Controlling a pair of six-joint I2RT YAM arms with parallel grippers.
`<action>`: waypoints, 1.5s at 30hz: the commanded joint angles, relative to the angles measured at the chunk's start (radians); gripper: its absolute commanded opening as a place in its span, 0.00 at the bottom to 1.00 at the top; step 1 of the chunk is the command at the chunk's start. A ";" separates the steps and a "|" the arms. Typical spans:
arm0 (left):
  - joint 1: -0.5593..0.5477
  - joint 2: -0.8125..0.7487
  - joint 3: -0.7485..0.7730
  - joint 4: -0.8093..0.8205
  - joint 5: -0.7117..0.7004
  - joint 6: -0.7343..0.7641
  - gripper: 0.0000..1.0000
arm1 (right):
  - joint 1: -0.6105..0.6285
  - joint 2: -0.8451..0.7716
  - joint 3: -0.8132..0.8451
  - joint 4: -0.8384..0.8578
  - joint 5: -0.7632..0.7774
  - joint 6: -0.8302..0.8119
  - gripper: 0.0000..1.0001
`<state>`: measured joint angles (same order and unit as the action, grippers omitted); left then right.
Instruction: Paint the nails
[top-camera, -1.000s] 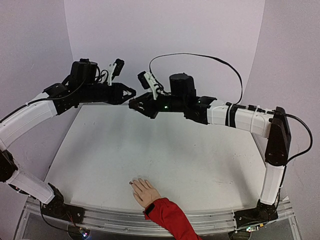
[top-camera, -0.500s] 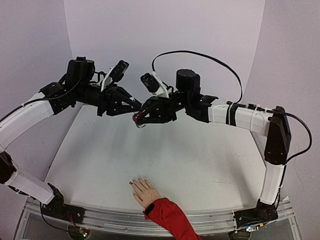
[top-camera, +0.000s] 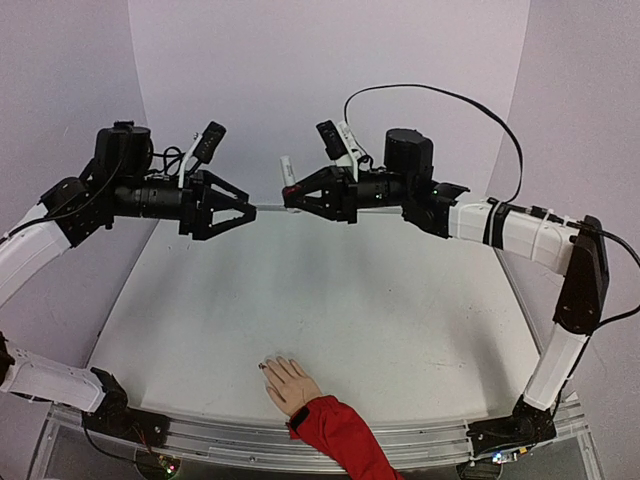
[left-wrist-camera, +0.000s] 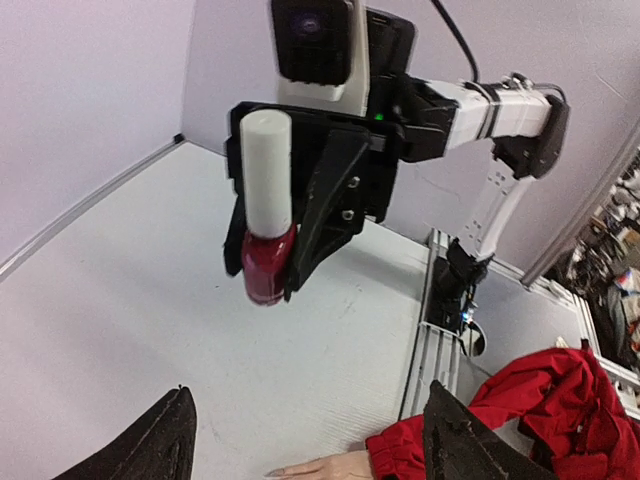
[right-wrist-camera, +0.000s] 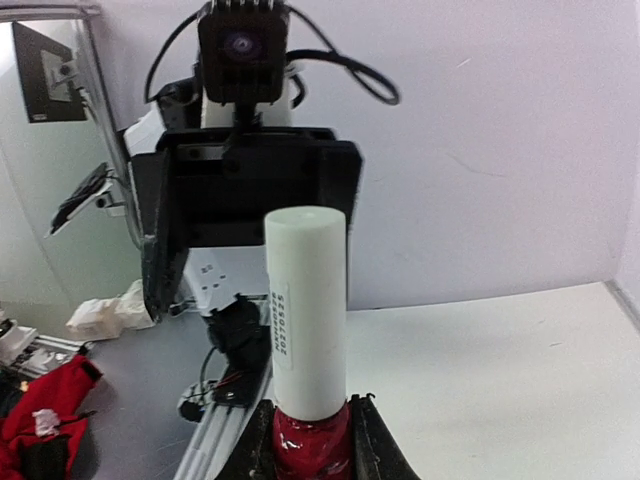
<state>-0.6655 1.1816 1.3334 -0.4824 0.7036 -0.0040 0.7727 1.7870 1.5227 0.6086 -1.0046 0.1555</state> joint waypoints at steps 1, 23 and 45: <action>0.006 -0.083 -0.042 0.079 -0.240 -0.104 0.81 | 0.002 -0.070 -0.023 0.022 0.235 -0.103 0.00; 0.006 0.110 0.074 0.110 -0.499 -0.508 0.94 | 0.210 0.083 0.111 -0.016 1.088 -0.202 0.00; 0.003 0.164 0.112 0.154 -0.536 -0.411 0.52 | 0.240 0.146 0.193 -0.081 1.061 -0.234 0.00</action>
<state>-0.6609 1.3396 1.3884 -0.3809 0.1967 -0.4526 1.0050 1.9312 1.6512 0.4877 0.0647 -0.0654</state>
